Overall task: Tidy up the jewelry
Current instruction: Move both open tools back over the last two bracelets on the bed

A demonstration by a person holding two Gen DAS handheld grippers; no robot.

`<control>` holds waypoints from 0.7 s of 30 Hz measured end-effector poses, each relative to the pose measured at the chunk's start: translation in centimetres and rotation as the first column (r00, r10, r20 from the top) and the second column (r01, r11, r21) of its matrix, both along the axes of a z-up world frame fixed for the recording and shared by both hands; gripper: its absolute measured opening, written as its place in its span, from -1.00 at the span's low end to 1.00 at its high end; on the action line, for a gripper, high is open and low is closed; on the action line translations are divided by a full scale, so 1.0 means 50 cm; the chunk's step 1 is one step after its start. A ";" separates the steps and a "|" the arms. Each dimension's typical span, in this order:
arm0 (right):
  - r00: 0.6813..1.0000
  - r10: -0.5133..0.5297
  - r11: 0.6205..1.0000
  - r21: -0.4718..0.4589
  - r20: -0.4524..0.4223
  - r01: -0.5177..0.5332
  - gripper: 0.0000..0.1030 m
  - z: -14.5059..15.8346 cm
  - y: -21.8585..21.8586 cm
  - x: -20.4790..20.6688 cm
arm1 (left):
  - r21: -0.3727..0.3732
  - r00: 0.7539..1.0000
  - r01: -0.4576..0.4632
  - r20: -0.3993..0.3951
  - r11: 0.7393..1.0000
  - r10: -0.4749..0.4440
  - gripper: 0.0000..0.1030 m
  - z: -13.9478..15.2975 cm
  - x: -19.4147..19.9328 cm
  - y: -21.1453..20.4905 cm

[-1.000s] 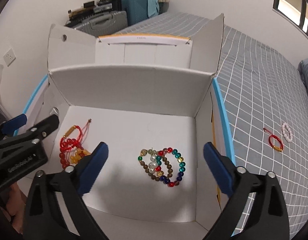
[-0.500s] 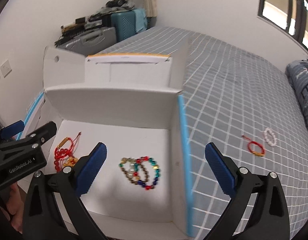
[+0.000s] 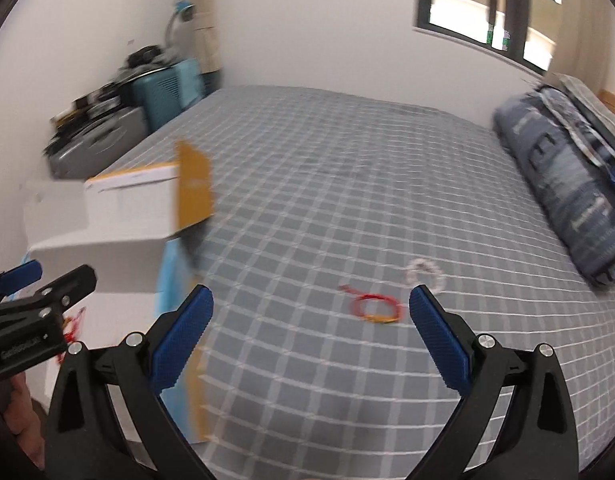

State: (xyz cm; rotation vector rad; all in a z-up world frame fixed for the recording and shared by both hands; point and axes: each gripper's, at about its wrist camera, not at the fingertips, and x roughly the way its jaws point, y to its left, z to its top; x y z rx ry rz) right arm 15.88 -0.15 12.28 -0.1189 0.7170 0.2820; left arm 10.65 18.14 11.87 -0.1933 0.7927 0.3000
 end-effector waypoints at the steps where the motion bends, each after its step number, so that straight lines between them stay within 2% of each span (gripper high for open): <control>1: 1.000 -0.016 1.000 -0.002 -0.001 0.016 0.84 0.000 -0.020 0.015 | -0.001 1.000 0.015 -0.006 1.000 -0.015 0.87 0.000 0.017 -0.021; 7: 0.993 -0.108 0.994 -0.007 -0.044 0.108 0.84 -0.035 -0.149 0.137 | 0.044 0.993 0.107 -0.049 0.993 -0.105 0.88 -0.023 0.130 -0.159; 11: 0.988 -0.135 0.991 -0.021 -0.071 0.133 0.84 -0.077 -0.188 0.213 | 0.047 0.991 0.114 -0.075 0.992 -0.111 0.87 -0.054 0.200 -0.214; 15: 0.983 -0.151 0.988 -0.022 -0.107 0.150 0.84 -0.131 -0.214 0.291 | 0.034 0.984 0.139 -0.120 0.990 -0.134 0.87 -0.119 0.270 -0.270; 21: 0.975 -0.144 0.990 -0.013 -0.168 0.144 0.83 -0.232 -0.250 0.386 | 0.022 0.971 0.168 -0.175 0.986 -0.161 0.87 -0.206 0.348 -0.310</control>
